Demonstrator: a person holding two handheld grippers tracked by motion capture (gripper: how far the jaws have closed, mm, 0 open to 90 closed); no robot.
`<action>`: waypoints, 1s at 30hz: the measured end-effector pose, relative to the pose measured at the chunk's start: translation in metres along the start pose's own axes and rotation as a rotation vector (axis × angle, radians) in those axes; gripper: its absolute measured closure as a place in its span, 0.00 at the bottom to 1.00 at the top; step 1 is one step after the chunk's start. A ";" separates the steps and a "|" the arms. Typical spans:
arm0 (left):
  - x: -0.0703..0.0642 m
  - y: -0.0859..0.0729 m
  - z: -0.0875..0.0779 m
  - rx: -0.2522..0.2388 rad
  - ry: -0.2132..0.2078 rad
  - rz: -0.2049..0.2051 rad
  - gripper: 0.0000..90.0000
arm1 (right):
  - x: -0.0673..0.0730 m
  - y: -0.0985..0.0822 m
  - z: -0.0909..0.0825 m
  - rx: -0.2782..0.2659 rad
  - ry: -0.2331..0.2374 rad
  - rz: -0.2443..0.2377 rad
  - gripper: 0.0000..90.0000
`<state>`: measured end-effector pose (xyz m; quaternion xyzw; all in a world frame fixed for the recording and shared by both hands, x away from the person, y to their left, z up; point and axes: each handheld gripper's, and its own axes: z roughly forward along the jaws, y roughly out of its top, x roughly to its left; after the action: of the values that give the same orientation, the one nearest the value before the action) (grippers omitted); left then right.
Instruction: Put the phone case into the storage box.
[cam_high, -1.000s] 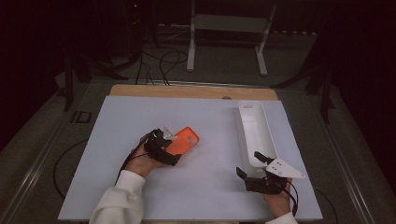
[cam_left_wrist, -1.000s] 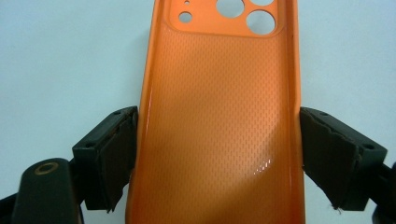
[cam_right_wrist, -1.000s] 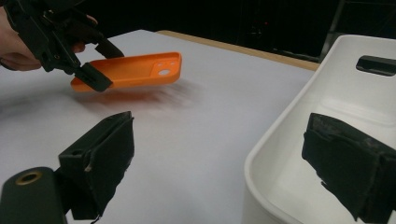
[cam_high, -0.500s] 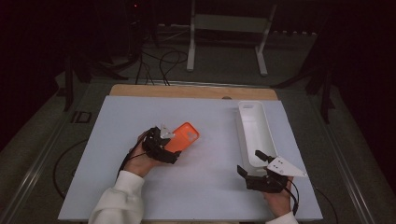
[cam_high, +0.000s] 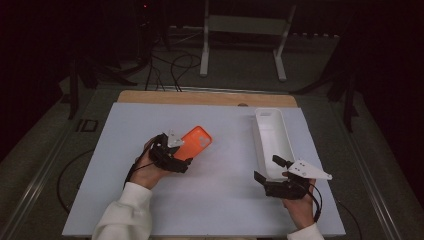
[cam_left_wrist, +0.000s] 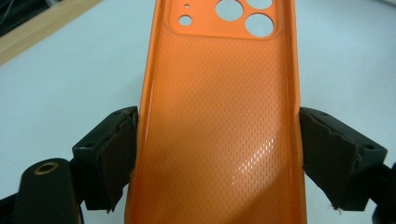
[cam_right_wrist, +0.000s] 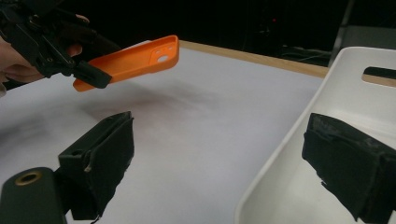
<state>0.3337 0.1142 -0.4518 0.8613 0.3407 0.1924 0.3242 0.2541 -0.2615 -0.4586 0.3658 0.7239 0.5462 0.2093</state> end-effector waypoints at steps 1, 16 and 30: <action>0.000 0.001 -0.001 -0.005 0.003 0.002 0.19 | 0.000 0.002 0.001 0.005 0.000 -0.001 0.10; -0.002 0.008 -0.014 -0.065 0.017 0.027 0.19 | 0.011 0.034 0.026 0.061 0.033 -0.033 0.10; -0.011 0.015 -0.017 -0.096 0.003 0.053 0.19 | 0.008 0.047 0.045 0.069 0.083 0.042 0.10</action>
<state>0.3233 0.1052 -0.4308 0.8532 0.3084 0.2184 0.3594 0.2947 -0.2199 -0.4280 0.3649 0.7424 0.5401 0.1547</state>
